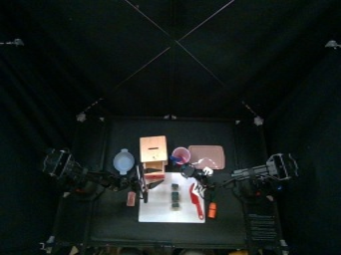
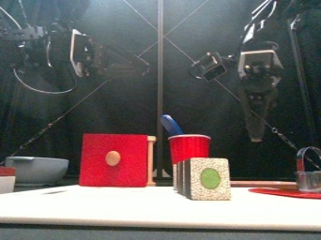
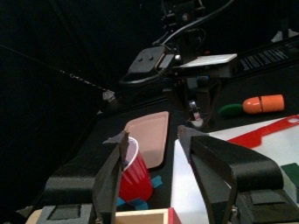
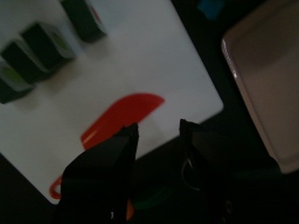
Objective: Place sushi on board then cut the sushi with the knife then place the pieces on the plate
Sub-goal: Place the 4 sushi pieces on the plate
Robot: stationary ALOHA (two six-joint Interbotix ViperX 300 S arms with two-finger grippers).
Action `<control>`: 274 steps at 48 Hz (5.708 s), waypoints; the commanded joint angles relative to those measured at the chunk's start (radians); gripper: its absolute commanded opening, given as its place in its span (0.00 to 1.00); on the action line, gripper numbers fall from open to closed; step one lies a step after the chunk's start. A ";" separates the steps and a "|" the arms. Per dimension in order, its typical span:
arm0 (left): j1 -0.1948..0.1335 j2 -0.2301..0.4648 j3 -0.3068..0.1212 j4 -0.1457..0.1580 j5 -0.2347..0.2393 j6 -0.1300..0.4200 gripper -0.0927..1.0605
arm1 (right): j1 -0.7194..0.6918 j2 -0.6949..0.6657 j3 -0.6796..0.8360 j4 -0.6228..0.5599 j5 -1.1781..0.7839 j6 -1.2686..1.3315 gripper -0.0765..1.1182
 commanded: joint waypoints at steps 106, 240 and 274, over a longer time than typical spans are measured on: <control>0.026 -0.117 0.141 -0.152 -0.017 -0.008 0.82 | -0.069 0.324 -0.179 0.054 -0.153 -0.267 0.50; 0.026 -0.117 0.152 -0.150 -0.015 -0.009 0.82 | 0.014 0.308 -0.245 0.061 -0.114 -0.229 0.82; 0.025 -0.118 0.150 -0.166 -0.014 -0.009 0.82 | 0.015 0.339 -0.224 0.075 -0.124 -0.253 0.82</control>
